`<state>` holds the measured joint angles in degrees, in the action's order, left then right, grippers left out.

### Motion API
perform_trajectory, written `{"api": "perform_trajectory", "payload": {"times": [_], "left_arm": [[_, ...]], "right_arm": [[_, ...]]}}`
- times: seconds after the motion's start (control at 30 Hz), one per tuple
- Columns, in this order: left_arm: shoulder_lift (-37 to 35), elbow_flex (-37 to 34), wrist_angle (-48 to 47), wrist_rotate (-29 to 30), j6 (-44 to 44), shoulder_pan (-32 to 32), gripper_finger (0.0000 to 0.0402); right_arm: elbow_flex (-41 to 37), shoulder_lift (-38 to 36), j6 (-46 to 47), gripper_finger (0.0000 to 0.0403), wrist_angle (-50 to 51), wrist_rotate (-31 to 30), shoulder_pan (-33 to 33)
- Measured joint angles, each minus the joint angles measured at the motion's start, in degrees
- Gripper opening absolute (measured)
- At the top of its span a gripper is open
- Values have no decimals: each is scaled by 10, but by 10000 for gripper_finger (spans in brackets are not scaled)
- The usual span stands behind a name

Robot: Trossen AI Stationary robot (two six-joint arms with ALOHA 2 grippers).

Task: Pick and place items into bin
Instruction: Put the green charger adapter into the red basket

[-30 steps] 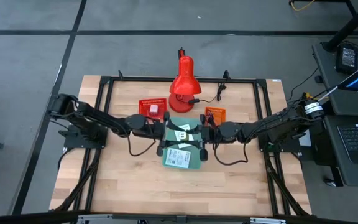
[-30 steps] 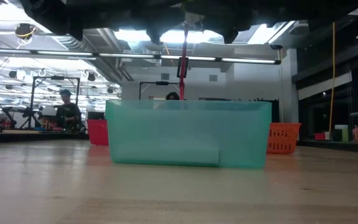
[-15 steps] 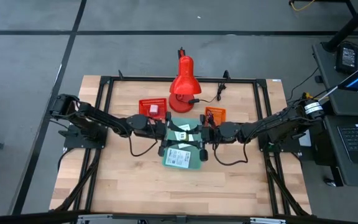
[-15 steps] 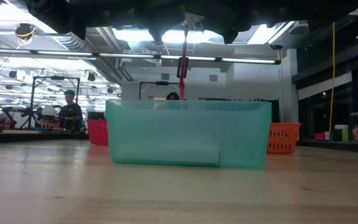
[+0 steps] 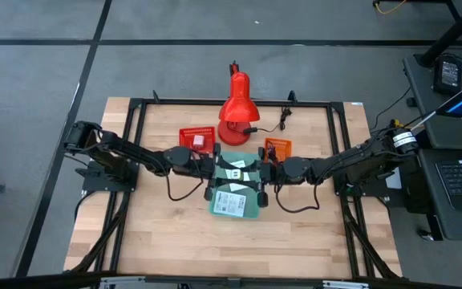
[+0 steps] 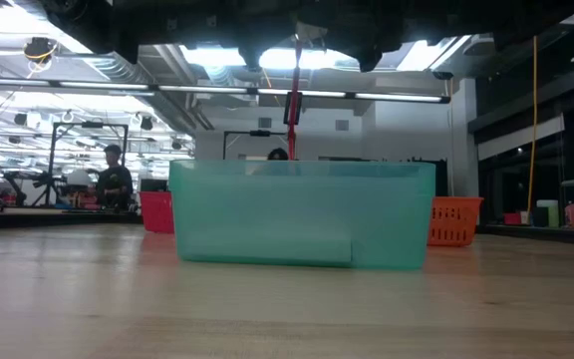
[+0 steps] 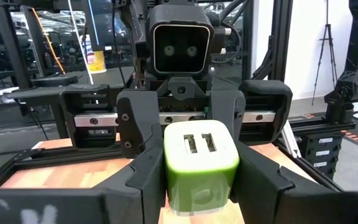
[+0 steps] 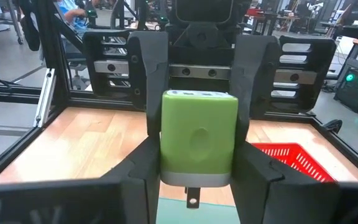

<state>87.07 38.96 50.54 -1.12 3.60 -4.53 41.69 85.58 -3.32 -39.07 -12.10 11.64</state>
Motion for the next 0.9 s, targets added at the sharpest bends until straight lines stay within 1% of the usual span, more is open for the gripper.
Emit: {"api": "perform_trajectory", "payload": {"times": [0.1, 0.3, 0.4, 0.53, 0.7, 0.9], "left_arm": [[0, 0, -2, -4, 0, 3, 150], [-4, 0, -7, -18, 4, 13, 150], [-16, 0, -24, -20, 4, 17, 149], [-43, -1, -75, -20, 9, 22, 149], [-91, -2, -133, -10, 39, 20, 149], [-146, -2, -213, -10, 46, 20, 149]], "right_arm": [[0, 0, 9, 142, 0, 0, 0], [0, 0, 19, 186, 0, -1, -1], [1, 0, 16, 205, -1, 0, 0], [1, -1, 8, 225, 2, -4, -1], [2, -3, -1, 236, 4, -47, 0], [2, -3, -1, 234, 10, -51, -2]]}}
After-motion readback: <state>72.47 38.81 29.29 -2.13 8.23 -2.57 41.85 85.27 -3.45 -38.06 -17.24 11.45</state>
